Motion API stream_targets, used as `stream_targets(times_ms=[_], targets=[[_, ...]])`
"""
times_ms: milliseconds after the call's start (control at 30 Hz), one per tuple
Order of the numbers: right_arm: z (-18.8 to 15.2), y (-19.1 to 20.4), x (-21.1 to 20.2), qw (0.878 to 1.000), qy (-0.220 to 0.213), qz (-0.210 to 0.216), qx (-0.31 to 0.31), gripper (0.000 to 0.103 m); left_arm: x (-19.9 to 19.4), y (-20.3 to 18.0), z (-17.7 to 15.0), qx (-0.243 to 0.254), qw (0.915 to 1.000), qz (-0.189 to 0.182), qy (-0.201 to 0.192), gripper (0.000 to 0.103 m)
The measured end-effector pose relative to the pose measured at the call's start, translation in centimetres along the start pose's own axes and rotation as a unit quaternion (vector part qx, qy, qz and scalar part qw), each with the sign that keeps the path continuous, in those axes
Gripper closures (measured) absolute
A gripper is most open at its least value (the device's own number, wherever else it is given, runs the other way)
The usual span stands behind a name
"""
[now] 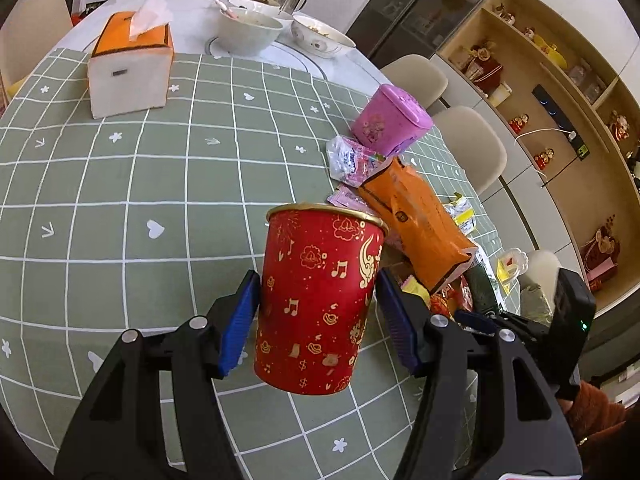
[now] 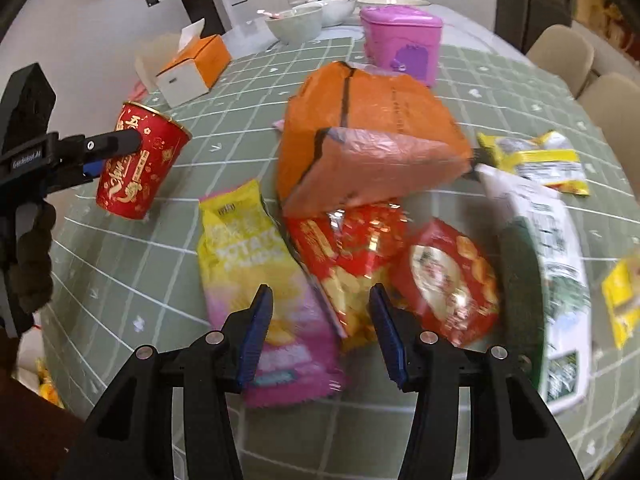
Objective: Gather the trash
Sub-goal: 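Grasp the yellow-pink chip bag with the right tool while the left holds the red cup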
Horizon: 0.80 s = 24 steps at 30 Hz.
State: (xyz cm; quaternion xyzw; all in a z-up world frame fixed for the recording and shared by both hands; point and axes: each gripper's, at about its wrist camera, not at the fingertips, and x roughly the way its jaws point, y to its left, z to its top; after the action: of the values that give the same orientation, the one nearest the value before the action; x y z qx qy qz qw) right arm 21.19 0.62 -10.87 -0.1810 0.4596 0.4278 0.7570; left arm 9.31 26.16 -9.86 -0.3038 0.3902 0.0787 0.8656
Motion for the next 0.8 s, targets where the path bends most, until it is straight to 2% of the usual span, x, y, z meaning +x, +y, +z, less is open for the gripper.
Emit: stream_targets(times_ms=[100, 233, 300, 333, 433, 633, 700, 733, 767, 800], targets=[[0.4, 0.6, -1.2, 1.0, -0.025, 0.014, -0.012, 0.055, 0.3, 0.0, -0.1, 0.0, 1.0, -0.003, 0.005, 0.047], [1.1, 2.2, -1.0, 0.996, -0.022, 0.084, -0.037, 0.066, 0.4, -0.2, -0.1, 0.003, 0.9999, -0.006, 0.009, 0.047], [1.1, 2.9, 0.0, 0.996, -0.014, 0.065, -0.053, 0.066, 0.1, -0.4, -0.1, 0.004, 1.0, -0.007, 0.006, 0.047], [1.1, 3.2, 0.9, 0.997, -0.01, 0.039, -0.062, 0.066, 0.0, -0.3, -0.1, 0.004, 1.0, -0.007, 0.005, 0.047], [1.0, 3.0, 2.8, 0.999, 0.006, 0.001, -0.052, 0.066, -0.2, -0.3, -0.2, 0.004, 0.9999, -0.009, 0.004, 0.047], [0.5, 2.2, 2.7, 0.999, 0.016, -0.001, -0.036, 0.066, -0.2, -0.3, -0.6, 0.005, 0.9998, -0.015, 0.012, 0.047], [0.2, 2.1, 2.2, 0.999, 0.025, 0.02, -0.03, 0.066, 0.1, -0.4, -0.6, 0.006, 0.9997, -0.018, 0.016, 0.047], [-0.1, 2.1, 2.0, 0.999, 0.028, 0.033, -0.03, 0.07, 0.2, -0.6, -0.5, 0.009, 0.9996, -0.021, 0.018, 0.047], [-0.5, 2.3, 1.8, 0.998, 0.031, 0.036, -0.038, 0.086, 0.3, -0.8, -0.5, 0.011, 0.9995, -0.025, 0.019, 0.047], [-0.8, 2.6, 1.5, 0.998, 0.033, 0.034, -0.045, 0.09, 0.3, -1.1, -0.5, 0.015, 0.9993, -0.028, 0.019, 0.047]])
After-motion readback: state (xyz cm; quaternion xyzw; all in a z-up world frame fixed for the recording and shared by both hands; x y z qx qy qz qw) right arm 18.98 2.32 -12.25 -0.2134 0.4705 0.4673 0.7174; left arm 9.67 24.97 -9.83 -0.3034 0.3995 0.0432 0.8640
